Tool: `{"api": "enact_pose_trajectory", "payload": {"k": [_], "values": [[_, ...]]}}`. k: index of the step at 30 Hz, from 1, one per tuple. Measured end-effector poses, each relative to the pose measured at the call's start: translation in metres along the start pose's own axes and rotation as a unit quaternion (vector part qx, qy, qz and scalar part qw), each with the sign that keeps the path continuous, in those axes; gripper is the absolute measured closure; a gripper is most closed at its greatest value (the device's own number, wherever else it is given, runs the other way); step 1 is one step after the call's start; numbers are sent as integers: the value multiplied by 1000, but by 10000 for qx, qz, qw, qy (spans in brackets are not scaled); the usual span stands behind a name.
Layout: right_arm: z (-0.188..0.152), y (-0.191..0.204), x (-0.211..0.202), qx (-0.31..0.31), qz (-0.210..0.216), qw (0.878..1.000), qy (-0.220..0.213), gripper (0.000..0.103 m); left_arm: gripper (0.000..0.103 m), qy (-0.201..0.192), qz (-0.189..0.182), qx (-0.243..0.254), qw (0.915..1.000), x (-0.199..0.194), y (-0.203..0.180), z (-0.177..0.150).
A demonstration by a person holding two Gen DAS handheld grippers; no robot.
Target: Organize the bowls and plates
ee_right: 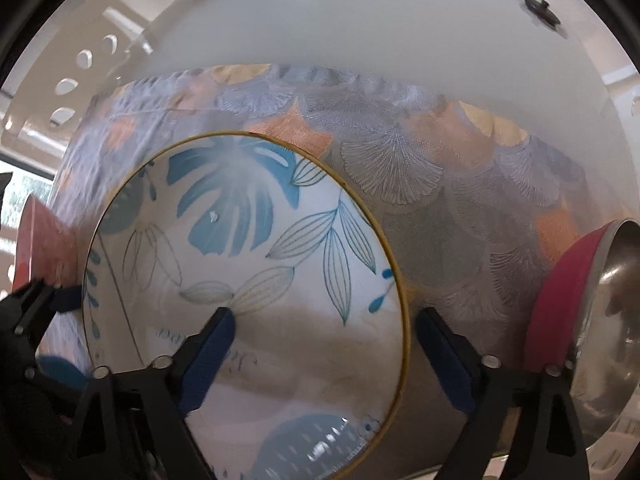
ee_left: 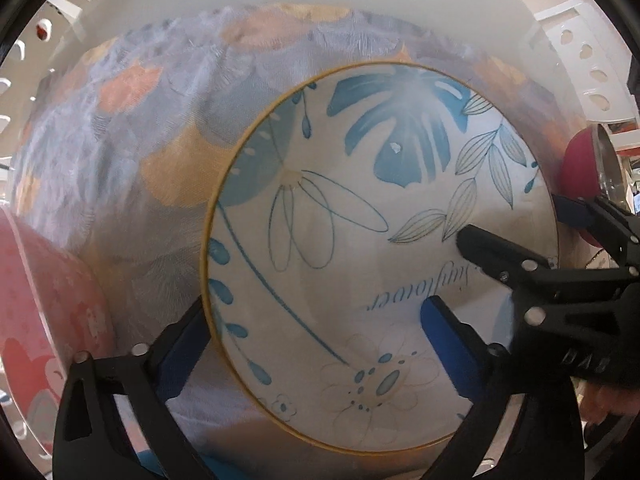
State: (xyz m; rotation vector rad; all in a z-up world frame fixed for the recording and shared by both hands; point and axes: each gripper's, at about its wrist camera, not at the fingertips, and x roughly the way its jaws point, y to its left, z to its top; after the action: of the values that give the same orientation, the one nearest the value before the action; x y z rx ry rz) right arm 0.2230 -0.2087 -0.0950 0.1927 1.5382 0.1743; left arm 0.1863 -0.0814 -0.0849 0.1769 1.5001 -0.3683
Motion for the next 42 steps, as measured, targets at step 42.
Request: {"api": "enact_pose_trajectory", "payload": {"k": [42], "values": [[-32, -32, -98, 166, 1289, 9853, -1112, 43, 34, -1574, -1080, 531, 9802, -113, 52, -33]]}}
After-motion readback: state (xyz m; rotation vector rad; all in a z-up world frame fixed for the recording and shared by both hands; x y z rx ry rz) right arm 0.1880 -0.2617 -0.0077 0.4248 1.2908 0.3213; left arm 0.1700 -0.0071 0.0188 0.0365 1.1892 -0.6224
